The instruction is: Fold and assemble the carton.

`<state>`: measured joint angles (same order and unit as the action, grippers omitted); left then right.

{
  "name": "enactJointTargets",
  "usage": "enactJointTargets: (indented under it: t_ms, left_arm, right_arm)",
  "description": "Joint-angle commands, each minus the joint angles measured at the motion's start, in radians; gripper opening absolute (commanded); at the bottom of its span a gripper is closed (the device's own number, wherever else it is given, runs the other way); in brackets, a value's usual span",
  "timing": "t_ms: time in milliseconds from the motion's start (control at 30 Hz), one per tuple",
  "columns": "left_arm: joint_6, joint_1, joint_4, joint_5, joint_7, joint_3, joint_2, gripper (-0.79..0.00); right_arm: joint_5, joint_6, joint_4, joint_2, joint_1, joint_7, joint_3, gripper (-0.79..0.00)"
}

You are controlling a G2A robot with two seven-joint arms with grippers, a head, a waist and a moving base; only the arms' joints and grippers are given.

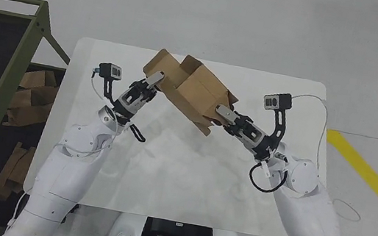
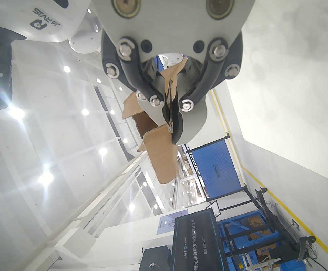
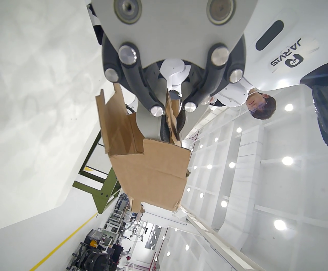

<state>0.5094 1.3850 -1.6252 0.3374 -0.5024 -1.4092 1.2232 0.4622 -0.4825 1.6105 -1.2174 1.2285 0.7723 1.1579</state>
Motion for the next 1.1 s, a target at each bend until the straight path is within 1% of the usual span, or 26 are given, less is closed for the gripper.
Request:
enactJointTargets:
  t_ms: [0, 633, 667, 700, 733, 767, 800, 833, 900, 933, 1067]
  left_arm:
    - [0.000, -0.001, 0.001, -0.003, 0.002, 0.001, 0.000, -0.785]
    - [-0.013, -0.004, 0.008, -0.023, 0.025, 0.011, 0.002, -0.785]
    - [-0.014, -0.004, 0.007, -0.023, 0.023, 0.012, 0.002, -0.720]
    - [-0.014, -0.004, 0.007, -0.024, 0.021, 0.012, 0.002, -0.582]
    - [-0.015, -0.004, 0.007, -0.024, 0.020, 0.013, 0.002, -0.489]
    - [-0.015, -0.004, 0.007, -0.024, 0.020, 0.012, 0.002, -0.453]
    - [-0.015, -0.004, 0.007, -0.023, 0.021, 0.012, 0.002, -0.382]
    - [-0.016, -0.004, 0.007, -0.023, 0.022, 0.012, 0.002, -0.262]
    - [-0.017, -0.005, 0.008, -0.023, 0.024, 0.011, 0.002, -0.052]
    - [-0.018, -0.005, 0.009, -0.024, 0.026, 0.009, 0.002, -0.006]
    - [-0.024, -0.007, 0.013, -0.022, 0.032, -0.004, 0.000, 0.000]
  right_arm:
    - [0.008, -0.003, 0.001, 0.000, 0.002, 0.006, 0.002, -0.767]
    - [0.040, -0.019, 0.013, 0.001, 0.014, 0.032, 0.009, -0.785]
    - [0.040, -0.019, 0.013, 0.001, 0.014, 0.032, 0.009, -0.785]
    - [0.041, -0.019, 0.013, 0.001, 0.014, 0.032, 0.009, -0.785]
    - [0.041, -0.019, 0.012, 0.001, 0.014, 0.033, 0.010, -0.785]
    - [0.042, -0.019, 0.012, 0.001, 0.014, 0.034, 0.011, -0.785]
    - [0.042, -0.019, 0.012, 0.001, 0.015, 0.035, 0.012, -0.785]
    - [0.043, -0.021, 0.012, 0.001, 0.015, 0.035, 0.014, -0.785]
    - [0.045, -0.023, 0.011, 0.002, 0.017, 0.038, 0.017, -0.785]
    - [0.045, -0.023, 0.011, 0.002, 0.018, 0.038, 0.019, -0.782]
    - [0.040, -0.029, 0.011, 0.004, 0.022, 0.044, 0.029, -0.785]
